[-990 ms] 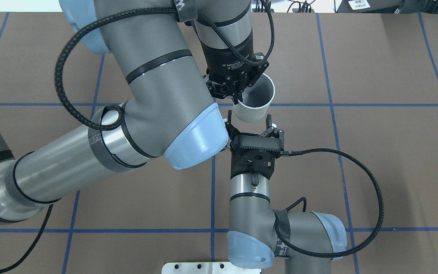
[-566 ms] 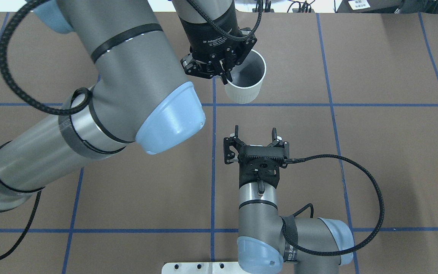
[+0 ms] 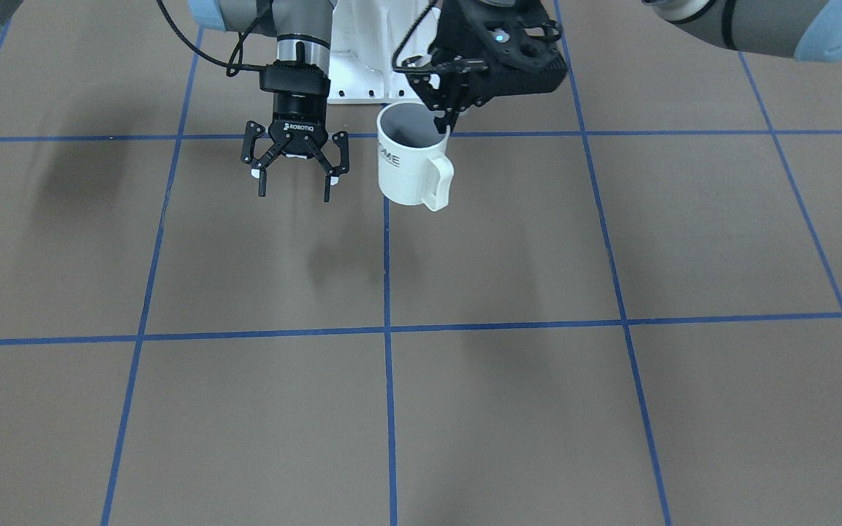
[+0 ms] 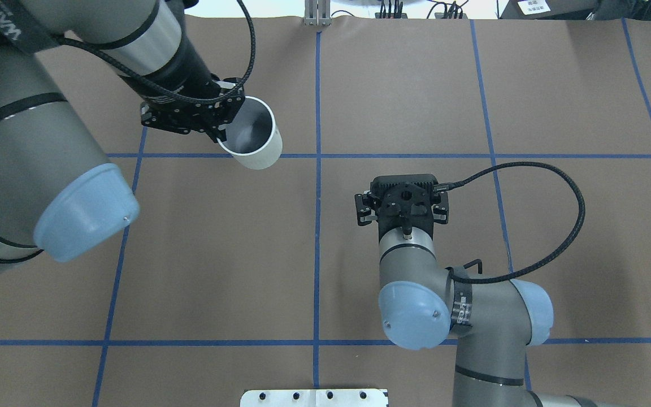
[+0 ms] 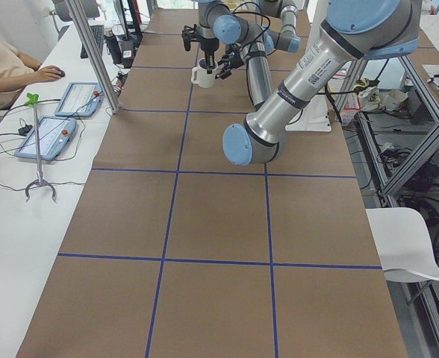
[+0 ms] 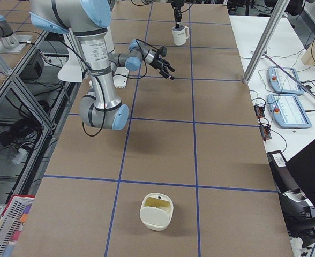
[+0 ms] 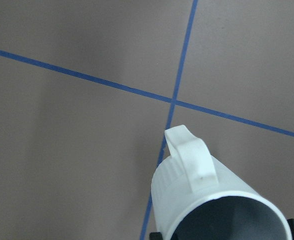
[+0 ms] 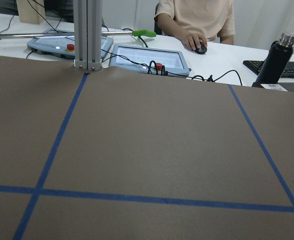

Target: Left arm hands cup to right arm to dump lemon

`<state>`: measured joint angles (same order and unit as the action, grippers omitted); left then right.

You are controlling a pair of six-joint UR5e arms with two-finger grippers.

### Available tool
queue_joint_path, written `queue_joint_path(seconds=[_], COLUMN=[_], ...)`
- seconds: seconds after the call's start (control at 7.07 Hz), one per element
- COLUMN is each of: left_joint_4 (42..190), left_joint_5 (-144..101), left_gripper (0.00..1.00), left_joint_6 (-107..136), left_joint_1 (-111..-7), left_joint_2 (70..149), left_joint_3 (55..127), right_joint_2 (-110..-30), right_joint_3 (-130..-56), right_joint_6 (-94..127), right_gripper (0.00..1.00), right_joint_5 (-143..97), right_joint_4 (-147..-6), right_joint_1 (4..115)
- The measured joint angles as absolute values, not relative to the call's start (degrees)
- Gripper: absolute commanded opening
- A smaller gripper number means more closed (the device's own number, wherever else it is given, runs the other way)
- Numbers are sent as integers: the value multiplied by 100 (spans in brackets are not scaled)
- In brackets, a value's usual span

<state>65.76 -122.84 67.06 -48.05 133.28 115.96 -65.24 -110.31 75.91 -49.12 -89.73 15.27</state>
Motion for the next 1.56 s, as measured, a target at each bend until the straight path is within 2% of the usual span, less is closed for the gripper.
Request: queue_joint_path(seconds=[0.42, 0.85, 1.13, 1.41, 1.56], left_joint_4=[7437, 7844, 8062, 8833, 9000], left_joint_5=[-12407, -12684, -13194, -13496, -13590], left_gripper=[0, 0, 0, 0, 0], left_joint_6=[5156, 3108, 1612, 1542, 1881], left_joint_1=[-5487, -6431, -7038, -7115, -7071], left_joint_2=[11448, 10047, 9566, 9522, 9562], left_joint_3=[12060, 12008, 11258, 10277, 10070], right_joint_2=[-7170, -8293, -9021, -9596, -9729], right_joint_3=[-11663, -12574, -12846, -12875, -12865], right_joint_6=[6577, 5429, 4448, 3363, 3140], right_gripper=[100, 100, 100, 100, 100], right_joint_5=[-6933, -9241, -10762, -11744, -11953], right_joint_4=[-8895, -8887, -8882, -8846, -8838], right_joint_1=[2433, 3850, 4980, 5842, 6017])
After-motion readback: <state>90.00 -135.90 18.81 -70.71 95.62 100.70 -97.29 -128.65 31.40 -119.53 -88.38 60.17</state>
